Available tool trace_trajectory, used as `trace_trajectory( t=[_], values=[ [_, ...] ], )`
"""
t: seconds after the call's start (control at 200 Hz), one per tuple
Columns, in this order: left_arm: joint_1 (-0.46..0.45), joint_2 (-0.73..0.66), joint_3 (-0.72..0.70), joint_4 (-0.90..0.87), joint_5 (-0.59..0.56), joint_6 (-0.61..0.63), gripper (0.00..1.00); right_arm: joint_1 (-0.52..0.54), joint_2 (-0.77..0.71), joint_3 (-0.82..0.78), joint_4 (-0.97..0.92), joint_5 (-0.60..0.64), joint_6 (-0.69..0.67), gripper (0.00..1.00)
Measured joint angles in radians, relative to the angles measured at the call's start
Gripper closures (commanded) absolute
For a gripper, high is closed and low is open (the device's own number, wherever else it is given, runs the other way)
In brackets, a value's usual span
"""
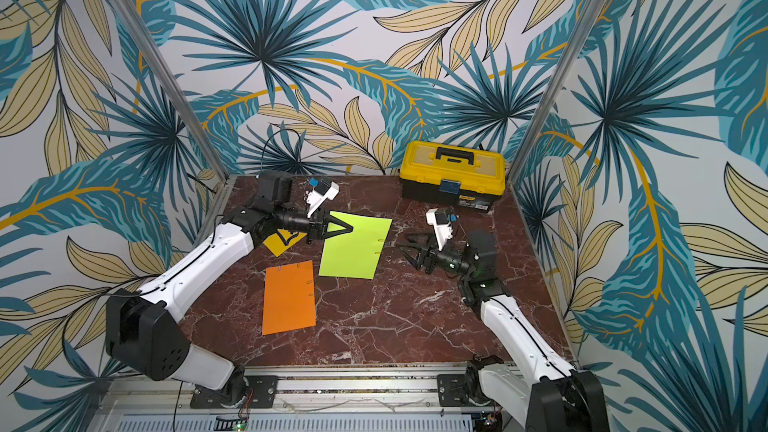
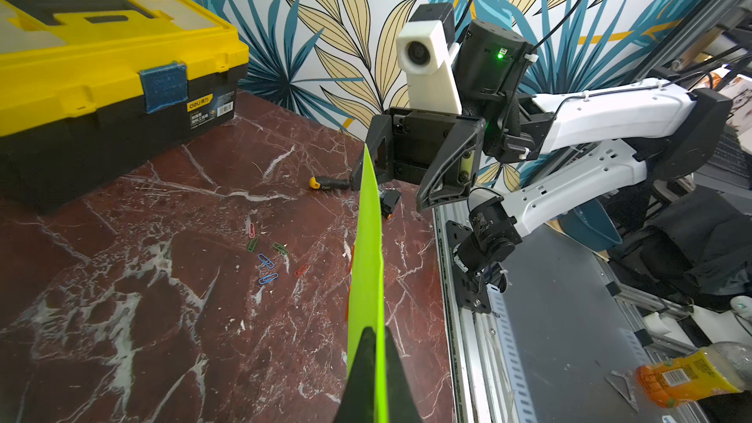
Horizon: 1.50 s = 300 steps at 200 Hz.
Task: Unclip the paperclips from the documents
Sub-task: Adjust the document.
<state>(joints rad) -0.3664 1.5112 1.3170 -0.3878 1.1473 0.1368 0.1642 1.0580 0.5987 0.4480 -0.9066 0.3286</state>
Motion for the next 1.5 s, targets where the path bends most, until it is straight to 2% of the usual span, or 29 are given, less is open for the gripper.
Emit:
trace_trajectory(
  t=[0.245,0.486,0.676,0.991,1.502],
  values=[
    [0.001,0.000,-0.002,0.051,0.038,-0.027,1.00,0.066,0.077,0.124,-0.039,-0.015,-0.068,0.38],
    [0.001,-0.001,-0.009,0.069,0.050,-0.040,1.00,0.091,0.158,0.155,-0.037,-0.015,-0.079,0.39],
    [0.001,-0.001,-0.030,0.071,0.051,-0.041,1.00,0.109,0.179,0.166,-0.020,-0.038,-0.074,0.44],
    [-0.006,-0.002,-0.043,0.078,0.049,-0.042,1.00,0.140,0.194,0.187,0.002,-0.091,-0.058,0.67],
    [-0.007,-0.007,-0.043,0.082,0.043,-0.044,1.00,0.143,0.195,0.187,0.012,-0.082,-0.034,0.98]
  ],
)
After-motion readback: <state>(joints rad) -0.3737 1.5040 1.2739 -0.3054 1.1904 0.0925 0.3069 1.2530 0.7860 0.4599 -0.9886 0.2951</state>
